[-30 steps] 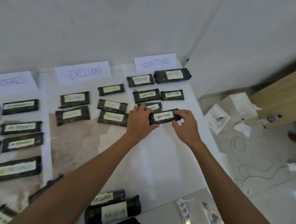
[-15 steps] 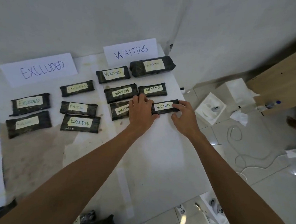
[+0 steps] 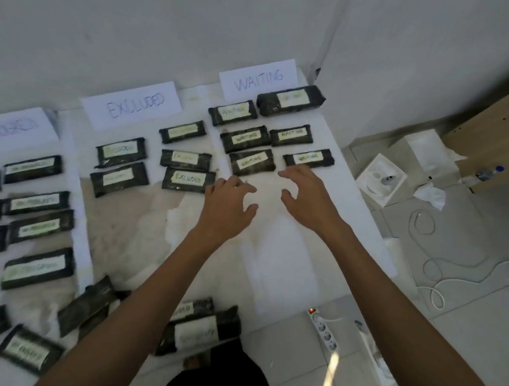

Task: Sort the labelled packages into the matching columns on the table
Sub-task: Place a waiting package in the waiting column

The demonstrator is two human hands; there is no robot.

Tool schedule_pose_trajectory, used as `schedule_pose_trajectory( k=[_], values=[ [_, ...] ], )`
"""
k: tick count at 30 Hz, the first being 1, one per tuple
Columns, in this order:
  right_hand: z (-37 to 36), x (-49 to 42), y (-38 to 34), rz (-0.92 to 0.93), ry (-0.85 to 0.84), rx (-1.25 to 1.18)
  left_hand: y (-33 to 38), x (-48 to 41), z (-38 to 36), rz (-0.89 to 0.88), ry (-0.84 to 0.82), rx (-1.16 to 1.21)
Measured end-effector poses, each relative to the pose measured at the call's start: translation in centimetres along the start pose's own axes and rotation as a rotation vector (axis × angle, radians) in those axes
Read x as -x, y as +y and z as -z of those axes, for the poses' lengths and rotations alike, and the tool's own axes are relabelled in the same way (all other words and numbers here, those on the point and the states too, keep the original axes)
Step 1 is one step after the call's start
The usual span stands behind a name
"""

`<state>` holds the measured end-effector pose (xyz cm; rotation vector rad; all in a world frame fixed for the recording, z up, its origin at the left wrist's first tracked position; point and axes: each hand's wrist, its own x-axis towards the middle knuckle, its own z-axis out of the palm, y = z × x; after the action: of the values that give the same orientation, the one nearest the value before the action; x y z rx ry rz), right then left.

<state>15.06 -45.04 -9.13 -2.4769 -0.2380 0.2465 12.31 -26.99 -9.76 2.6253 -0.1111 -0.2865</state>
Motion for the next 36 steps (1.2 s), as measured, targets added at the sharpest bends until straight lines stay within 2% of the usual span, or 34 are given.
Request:
schedule_pose_trajectory(
  k=[4, 8, 13, 17, 22, 26, 29, 31, 33, 36],
  values=[
    [-1.7, 3.6, -4.0, 0.071, -0.027, -0.003, -2.5, 5.9, 1.4, 0.008, -0.012, 0.024],
    [-4.3, 7.2, -6.5, 0.106, -0.125, -0.022, -5.2, 11.3, 1.4, 0.028, -0.005, 0.045],
    [-8.2, 12.3, -7.1, 0.153, -0.370, 0.053, -8.8, 18.3, -0.5, 0.025, 0.028, 0.082],
    [-11.1, 16.2, -6.5, 0.250, -0.530, 0.248, -11.3, 23.2, -3.2, 0.030, -0.043, 0.048],
    [-13.2, 18.0, -6.2, 0.299, -0.496, 0.542, -12.4, 25.2, -4.6, 0.010, -0.084, -0.039],
    [-13.1, 18.2, -7.1, 0.291, -0.458, 0.578, -12.2, 25.2, -4.4, 0.025, -0.060, -0.008],
    [-12.1, 18.4, -7.6, 0.239, -0.411, 0.518, -11.3, 25.3, -3.9, 0.114, 0.050, 0.103],
    [-11.2, 18.5, -7.9, 0.181, -0.367, 0.435, -10.3, 25.5, -3.5, 0.281, 0.157, 0.248],
    [-10.3, 18.7, -8.4, 0.126, -0.322, 0.342, -9.3, 25.5, -3.0, 0.470, 0.222, 0.459],
    [-9.5, 19.2, -9.6, 0.069, -0.246, 0.202, -8.1, 24.9, -2.3, 0.619, 0.168, 0.903]
  ],
)
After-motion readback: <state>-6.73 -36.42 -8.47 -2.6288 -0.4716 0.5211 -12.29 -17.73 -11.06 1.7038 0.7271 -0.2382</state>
